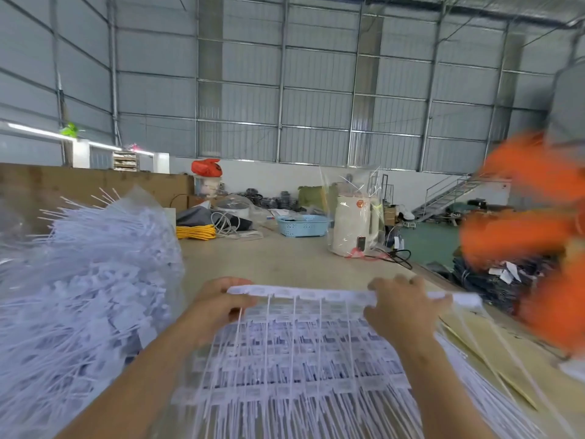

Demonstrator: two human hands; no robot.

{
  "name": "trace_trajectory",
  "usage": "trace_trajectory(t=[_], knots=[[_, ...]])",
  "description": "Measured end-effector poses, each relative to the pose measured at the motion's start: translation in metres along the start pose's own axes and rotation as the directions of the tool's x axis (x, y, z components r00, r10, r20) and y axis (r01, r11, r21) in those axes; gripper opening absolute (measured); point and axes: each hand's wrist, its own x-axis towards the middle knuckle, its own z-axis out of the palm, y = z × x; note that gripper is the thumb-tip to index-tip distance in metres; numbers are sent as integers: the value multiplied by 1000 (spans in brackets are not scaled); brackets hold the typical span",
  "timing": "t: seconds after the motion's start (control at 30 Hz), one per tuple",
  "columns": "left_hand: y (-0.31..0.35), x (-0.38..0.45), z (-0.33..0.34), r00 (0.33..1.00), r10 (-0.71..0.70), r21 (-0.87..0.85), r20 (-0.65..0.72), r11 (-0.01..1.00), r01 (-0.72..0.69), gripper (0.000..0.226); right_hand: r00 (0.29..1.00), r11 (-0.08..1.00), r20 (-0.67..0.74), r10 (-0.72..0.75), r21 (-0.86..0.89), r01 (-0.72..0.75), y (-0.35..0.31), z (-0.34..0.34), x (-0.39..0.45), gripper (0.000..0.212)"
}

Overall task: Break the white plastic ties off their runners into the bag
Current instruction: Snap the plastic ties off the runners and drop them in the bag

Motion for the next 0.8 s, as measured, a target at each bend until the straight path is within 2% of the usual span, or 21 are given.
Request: trace_trajectory(t=[0.03, 0.07, 0.1, 0.13, 0.2, 0.27, 0.33, 0.4, 0.47, 0.5, 0.53, 0.57, 0.63, 0.7, 0.8], knots=[[0, 0, -1, 999, -26, -13, 24, 1000, 27, 26, 975, 999, 220, -41, 30, 35, 6, 4, 1, 44], [0, -1, -1, 999, -28, 4, 29, 1000, 28, 28, 912, 988, 394, -115, 145, 62, 11, 6, 3, 53], [0, -2, 0, 1000, -4, 63, 17, 998, 3, 30, 854, 952, 477, -210, 299, 67, 12, 7, 4, 61], [1, -3, 3, 999, 42, 145, 5, 989, -42, 31, 829, 894, 469, -305, 441, 79, 7, 9, 4, 64], [4, -9, 15, 987, 155, 271, 30, 950, -157, 32, 871, 751, 250, -423, 635, 183, -13, 11, -1, 57], [7, -18, 29, 960, 251, 340, 126, 898, -280, 36, 895, 641, 55, -442, 718, 272, -38, 14, -7, 43], [7, -24, 38, 927, 293, 337, 233, 870, -360, 44, 872, 532, -2, -489, 792, 300, -56, 21, -14, 29], [8, -26, 39, 919, 281, 188, 277, 922, -339, 58, 869, 453, -43, -493, 840, 298, -60, 26, -16, 26], [8, -23, 36, 948, 217, -80, 234, 976, -204, 60, 888, 384, -92, -451, 878, 286, -59, 29, -13, 28], [9, -23, 35, 961, 195, -184, 195, 970, -159, 50, 894, 368, -116, -432, 883, 292, -60, 30, -12, 33], [8, -19, 34, 967, 200, -182, 160, 968, -170, 30, 898, 372, -137, -419, 876, 307, -62, 31, -12, 35], [10, -20, 34, 971, 202, -103, 127, 976, -190, 5, 900, 387, -153, -408, 864, 322, -64, 32, -13, 34], [7, -18, 34, 968, 230, 85, 102, 967, -239, 21, 904, 418, -163, -396, 845, 335, -68, 36, -15, 23], [7, -18, 33, 958, 261, 202, 121, 938, -281, 26, 900, 393, -121, -419, 869, 300, -70, 38, -17, 18], [7, -17, 35, 934, 299, 473, 196, 806, -357, 32, 871, 332, -38, -490, 916, 226, -73, 39, -21, 20]])
